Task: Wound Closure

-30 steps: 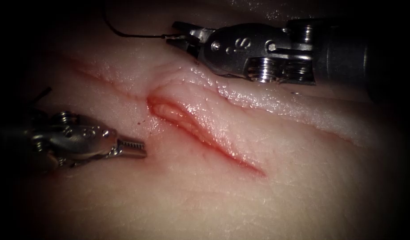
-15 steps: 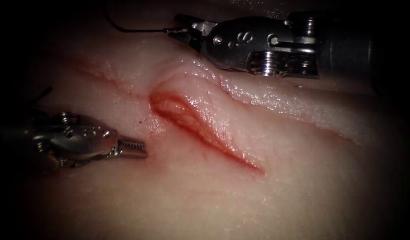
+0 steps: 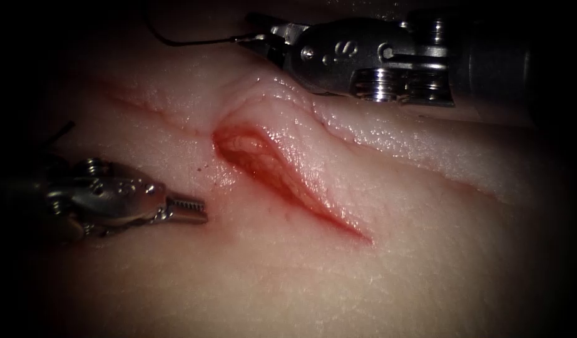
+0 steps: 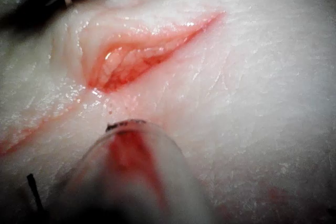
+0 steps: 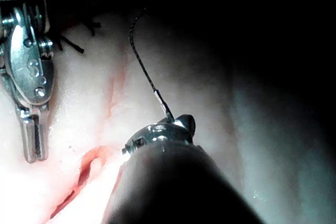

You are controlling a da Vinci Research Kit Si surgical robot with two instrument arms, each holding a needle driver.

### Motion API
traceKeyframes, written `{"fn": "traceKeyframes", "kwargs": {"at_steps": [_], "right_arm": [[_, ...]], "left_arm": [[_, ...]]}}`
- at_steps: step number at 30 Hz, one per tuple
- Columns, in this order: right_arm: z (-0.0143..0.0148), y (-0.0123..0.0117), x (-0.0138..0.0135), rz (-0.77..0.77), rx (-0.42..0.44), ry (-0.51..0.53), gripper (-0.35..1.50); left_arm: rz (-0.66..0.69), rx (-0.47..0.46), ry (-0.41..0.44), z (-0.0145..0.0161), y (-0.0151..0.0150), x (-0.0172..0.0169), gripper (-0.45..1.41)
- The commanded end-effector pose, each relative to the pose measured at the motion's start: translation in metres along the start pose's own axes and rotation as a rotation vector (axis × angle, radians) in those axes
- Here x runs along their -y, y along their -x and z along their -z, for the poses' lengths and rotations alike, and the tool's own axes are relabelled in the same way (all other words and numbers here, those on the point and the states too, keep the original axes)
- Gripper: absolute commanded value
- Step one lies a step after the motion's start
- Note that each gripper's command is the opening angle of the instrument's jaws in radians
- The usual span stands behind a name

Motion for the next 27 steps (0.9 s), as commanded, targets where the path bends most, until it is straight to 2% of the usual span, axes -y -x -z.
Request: {"fn": "traceKeyframes", "kwargs": {"at_steps": [1,10,27], "right_arm": [[-0.0007,-0.0003,-0.0001,0.005,-0.005,0.002,-0.35],[0.0003,-0.0005,-0.0012,0.028,-0.018,0.007,-0.35],[0.0005,-0.0006,-0.0016,0.029,-0.019,0.009,-0.35]], "left_arm": [[0.0,0.001,0.001,-0.0008,0.0001,-0.0002,0.07],[0.0,0.004,0.001,-0.0008,0.0001,-0.0002,0.07],[0.0,0.004,0.001,-0.0007,0.0001,-0.0002,0.07]]}}
